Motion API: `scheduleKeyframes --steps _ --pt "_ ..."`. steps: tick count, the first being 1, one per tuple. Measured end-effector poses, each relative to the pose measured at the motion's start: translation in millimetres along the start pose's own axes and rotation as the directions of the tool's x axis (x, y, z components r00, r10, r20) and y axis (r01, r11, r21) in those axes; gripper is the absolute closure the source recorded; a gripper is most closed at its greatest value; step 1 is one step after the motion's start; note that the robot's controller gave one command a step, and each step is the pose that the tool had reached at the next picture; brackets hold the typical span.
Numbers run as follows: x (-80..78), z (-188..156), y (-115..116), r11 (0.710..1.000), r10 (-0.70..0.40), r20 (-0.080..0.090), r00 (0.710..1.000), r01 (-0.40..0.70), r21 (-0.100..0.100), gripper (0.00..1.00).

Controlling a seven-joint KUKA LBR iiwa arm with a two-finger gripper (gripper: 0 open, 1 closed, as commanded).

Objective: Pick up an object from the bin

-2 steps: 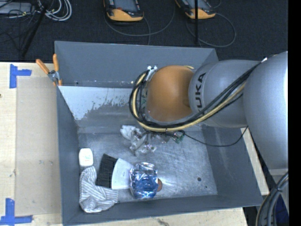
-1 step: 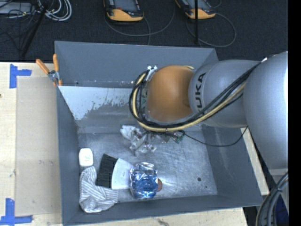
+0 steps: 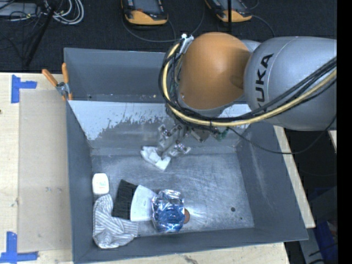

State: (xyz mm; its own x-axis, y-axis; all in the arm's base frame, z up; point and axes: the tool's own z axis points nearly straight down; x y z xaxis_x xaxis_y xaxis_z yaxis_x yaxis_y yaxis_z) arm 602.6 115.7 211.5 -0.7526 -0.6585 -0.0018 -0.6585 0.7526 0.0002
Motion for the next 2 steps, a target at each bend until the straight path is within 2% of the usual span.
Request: scheduleKeyframes --steps 1,2 --pt "0.3 0.4 0.0 1.000 0.001 -0.001 1.000 -0.001 -0.001 1.00" --pt "9.3 32.7 12.6 0.775 0.632 -0.001 0.775 -0.632 0.000 0.00"
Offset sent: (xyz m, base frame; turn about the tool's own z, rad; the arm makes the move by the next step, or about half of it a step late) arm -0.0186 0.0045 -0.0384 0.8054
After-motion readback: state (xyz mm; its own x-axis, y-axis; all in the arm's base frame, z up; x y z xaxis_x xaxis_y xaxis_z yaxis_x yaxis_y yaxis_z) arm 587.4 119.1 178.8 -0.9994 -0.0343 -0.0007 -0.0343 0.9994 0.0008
